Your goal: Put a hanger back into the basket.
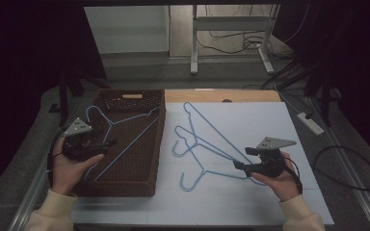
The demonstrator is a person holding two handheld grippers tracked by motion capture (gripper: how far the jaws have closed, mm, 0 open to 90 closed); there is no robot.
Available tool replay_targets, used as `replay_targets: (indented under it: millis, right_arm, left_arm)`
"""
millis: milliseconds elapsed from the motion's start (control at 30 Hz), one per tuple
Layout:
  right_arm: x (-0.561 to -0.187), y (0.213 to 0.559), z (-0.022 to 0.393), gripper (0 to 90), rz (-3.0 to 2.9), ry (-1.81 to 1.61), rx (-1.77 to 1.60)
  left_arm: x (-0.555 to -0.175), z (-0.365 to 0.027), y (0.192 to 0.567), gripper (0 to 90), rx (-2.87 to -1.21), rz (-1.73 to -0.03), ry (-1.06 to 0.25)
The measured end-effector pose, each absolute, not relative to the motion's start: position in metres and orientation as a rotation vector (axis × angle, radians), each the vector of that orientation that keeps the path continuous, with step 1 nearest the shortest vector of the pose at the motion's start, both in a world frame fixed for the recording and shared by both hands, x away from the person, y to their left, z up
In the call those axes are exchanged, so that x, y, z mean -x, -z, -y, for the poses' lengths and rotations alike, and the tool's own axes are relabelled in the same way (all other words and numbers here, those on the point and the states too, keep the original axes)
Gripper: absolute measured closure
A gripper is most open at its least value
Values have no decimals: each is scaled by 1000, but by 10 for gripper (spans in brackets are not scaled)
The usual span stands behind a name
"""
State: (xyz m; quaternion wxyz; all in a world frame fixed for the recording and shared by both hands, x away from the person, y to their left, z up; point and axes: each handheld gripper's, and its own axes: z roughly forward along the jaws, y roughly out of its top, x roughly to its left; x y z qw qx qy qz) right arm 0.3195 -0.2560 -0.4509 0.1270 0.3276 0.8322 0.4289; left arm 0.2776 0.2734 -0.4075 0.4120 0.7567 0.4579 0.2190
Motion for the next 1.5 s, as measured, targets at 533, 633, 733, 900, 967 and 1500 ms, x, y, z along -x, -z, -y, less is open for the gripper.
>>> replay_targets:
  millis: [533,633,733,900,967,1500]
  right_arm:
    - [-318,454,265,279,-2391,-1257,-964]
    - [-318,455,266,279,-2387,-1255,-963]
    - [-318,455,266,279,-2387,-1253,-961]
    - [-318,459,265,279,-2401,-1227,-951]
    - [-318,459,265,279,-2403,-1220,-949]
    - [-321,464,257,310,-2417,-1110,-914]
  left_arm:
    - [-261,-233,419,372,-1897,-992,-445]
    - [-259,-228,423,370,-1908,-983,-431]
    - [-258,-227,425,371,-1902,-980,-422]
    - [-259,-224,429,371,-1909,-979,-410]
    - [-259,-223,430,371,-1908,-978,-407]
    - [-258,-213,433,370,-1926,-952,-389]
